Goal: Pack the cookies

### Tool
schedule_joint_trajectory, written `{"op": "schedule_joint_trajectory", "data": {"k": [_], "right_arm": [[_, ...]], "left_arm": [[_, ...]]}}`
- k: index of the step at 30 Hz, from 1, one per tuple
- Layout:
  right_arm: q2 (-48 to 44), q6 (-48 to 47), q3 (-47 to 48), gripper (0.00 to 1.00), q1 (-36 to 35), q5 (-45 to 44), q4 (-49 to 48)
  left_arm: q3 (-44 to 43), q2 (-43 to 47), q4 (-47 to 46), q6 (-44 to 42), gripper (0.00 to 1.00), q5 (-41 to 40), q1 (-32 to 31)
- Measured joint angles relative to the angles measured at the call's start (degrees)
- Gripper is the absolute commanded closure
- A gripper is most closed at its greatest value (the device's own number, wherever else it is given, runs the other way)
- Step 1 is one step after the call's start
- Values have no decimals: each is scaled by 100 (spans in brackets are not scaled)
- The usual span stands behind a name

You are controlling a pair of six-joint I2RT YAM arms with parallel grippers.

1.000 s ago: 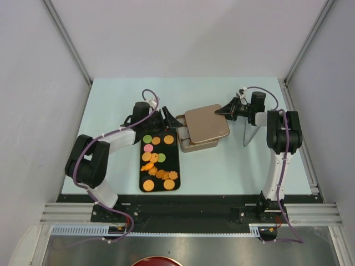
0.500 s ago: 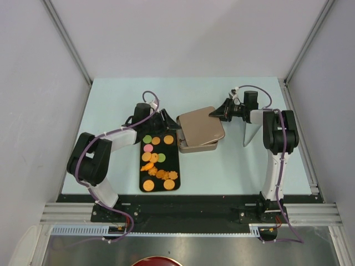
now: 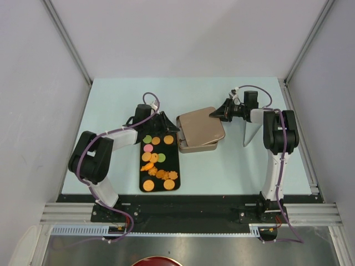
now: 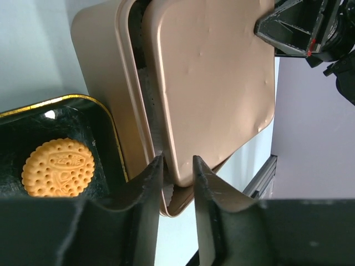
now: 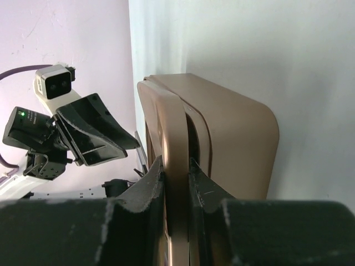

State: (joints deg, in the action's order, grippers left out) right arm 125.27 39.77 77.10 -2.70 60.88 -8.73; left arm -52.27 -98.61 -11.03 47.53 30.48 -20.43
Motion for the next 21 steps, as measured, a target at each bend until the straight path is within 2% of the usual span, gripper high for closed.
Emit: {"op": "schedule_joint_trajectory", "data": {"k": [4,9,11,12,16,21], "right_arm": [[0,-44,17,100,13,4,59],[0,-85,28,100,28,13,94],[0,-90,28,100,35,20,98],[0,-92,28,100,37,22,98],[0,-98,28,99,46,37,101],[0,-98,28,99,48,39,101]], "left_arm": [[0,-37,-2,-7,87,-33,0],[0,-90,92,-48,90,-83,0],[0,-90,155,-66,87,-142,0],[0,-90,181,-90,80,-175,0],[-2,-116,267,-140,64,-249,0],[-13,-175,398,-157,66,-356,0]]}}
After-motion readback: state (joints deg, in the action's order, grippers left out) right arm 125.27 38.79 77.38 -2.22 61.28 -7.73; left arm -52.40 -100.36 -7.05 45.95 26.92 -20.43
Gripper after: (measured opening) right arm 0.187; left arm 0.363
